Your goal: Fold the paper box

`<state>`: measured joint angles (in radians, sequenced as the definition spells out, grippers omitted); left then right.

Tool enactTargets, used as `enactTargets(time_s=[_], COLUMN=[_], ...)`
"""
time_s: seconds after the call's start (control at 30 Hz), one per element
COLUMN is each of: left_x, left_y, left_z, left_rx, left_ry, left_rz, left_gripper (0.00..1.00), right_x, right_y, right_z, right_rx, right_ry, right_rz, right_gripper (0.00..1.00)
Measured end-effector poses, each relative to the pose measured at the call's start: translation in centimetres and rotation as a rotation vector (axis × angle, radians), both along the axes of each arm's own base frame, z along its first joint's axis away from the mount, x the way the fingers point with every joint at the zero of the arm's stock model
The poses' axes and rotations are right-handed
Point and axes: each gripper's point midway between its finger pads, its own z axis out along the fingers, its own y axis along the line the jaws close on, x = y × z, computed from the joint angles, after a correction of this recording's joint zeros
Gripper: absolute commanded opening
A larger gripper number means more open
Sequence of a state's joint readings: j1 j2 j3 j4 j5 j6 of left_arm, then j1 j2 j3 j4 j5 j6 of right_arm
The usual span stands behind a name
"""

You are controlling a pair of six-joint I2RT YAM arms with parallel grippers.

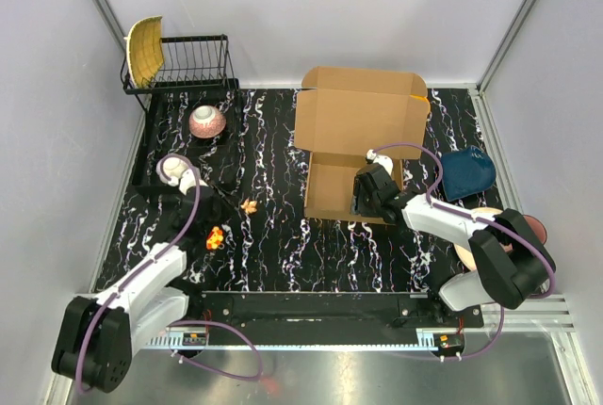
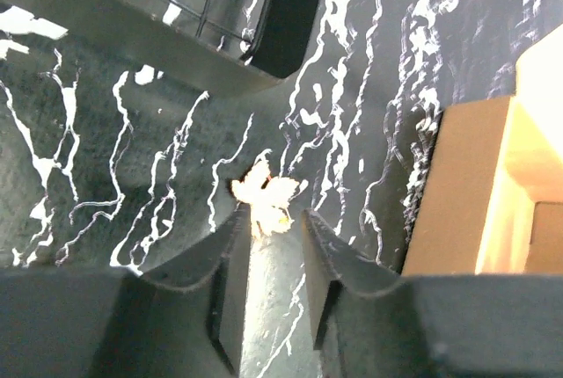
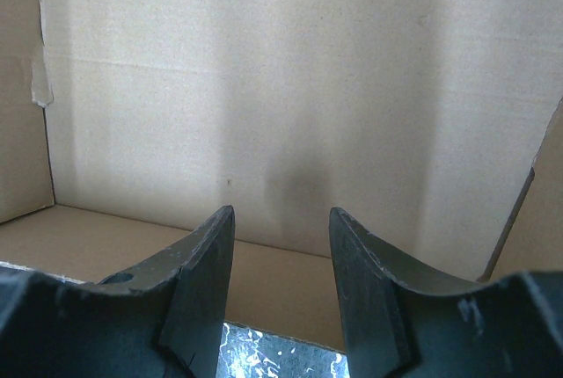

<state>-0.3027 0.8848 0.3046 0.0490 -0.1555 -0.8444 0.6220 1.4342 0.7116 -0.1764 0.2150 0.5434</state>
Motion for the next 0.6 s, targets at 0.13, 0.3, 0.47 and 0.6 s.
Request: enactTargets(time_s=[0.13,0.3,0.47,0.6], left_x=[-0.5,-0.4,0.2,0.0], left_y=[-0.1,-1.3,-4.4,-5.3], left_z=[-1.8,-2.1,-1.4,-2.7], left_rx=[0.018,0.052,0.081,0.129], left_ry=[0.074,0.127,0.124,0.164], left_rz=[-0.015,-0.052,-0.132,-0.156], left_gripper=[0.52,0.59,0.57,0.54], right_x=[0.0,0.0,0.0,-0.1], right_y=[0.0,0.0,0.0,0.2], right_z=[0.0,0.0,0.0,0.0], right_rx=[0.0,0.0,0.0,0.009], right_ry=[0.0,0.0,0.001,0.007], right_rz=[0.0,0.0,0.001,0.009], right_gripper=[0.54,0.54,0.53,0.54])
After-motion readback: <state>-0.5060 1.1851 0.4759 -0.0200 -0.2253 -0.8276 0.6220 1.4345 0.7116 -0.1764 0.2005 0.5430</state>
